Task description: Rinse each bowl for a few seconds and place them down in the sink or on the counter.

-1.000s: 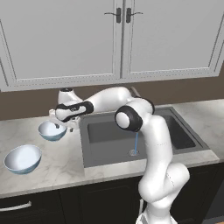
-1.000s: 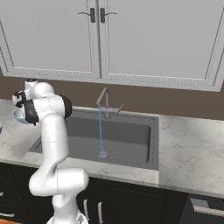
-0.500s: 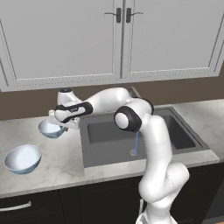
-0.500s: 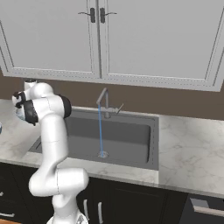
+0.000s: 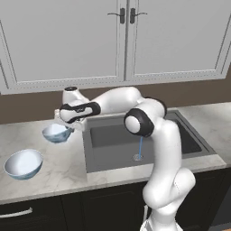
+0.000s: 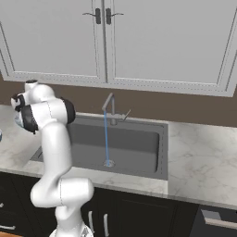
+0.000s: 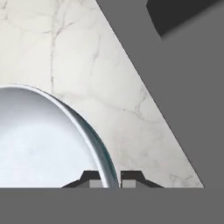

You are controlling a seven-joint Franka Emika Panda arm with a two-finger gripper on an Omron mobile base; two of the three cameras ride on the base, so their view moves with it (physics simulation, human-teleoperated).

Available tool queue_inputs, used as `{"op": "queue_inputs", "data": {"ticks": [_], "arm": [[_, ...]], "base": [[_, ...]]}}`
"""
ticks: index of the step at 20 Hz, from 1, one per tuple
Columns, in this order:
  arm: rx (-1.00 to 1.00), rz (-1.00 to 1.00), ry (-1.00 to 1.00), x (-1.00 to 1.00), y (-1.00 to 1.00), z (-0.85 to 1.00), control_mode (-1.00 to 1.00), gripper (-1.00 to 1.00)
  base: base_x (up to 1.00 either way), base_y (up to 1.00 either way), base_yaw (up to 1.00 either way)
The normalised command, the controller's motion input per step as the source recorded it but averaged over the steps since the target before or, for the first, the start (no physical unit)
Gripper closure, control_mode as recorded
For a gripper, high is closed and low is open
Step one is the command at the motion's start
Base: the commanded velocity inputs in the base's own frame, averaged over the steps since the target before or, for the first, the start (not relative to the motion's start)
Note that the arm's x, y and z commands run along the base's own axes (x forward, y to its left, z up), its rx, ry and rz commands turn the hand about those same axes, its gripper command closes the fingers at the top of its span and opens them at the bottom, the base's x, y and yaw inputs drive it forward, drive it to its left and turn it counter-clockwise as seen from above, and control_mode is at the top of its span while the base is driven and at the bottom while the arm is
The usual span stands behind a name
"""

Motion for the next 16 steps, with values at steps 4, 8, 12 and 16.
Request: {"op": "queue_inputs", "data": {"ticks": [4, 8, 12, 16], "arm": [[0.00, -0.30, 0.00, -0.20, -0.39, 0.20, -1.00, 1.00], [0.00, -0.38, -0.01, -0.03, -0.24, 0.01, -1.00, 1.00], [-0.01, -0.42, -0.01, 0.00, -0.11, 0.00, -1.00, 1.00], [0.00, -0.38, -0.02, -0.05, -0.17, 0.10, -1.00, 1.00]], "base": [[0.00, 0.00, 0.00], [0.00, 0.00, 0.00], [0.00, 0.00, 0.00], [0.00, 0.00, 0.00]]}}
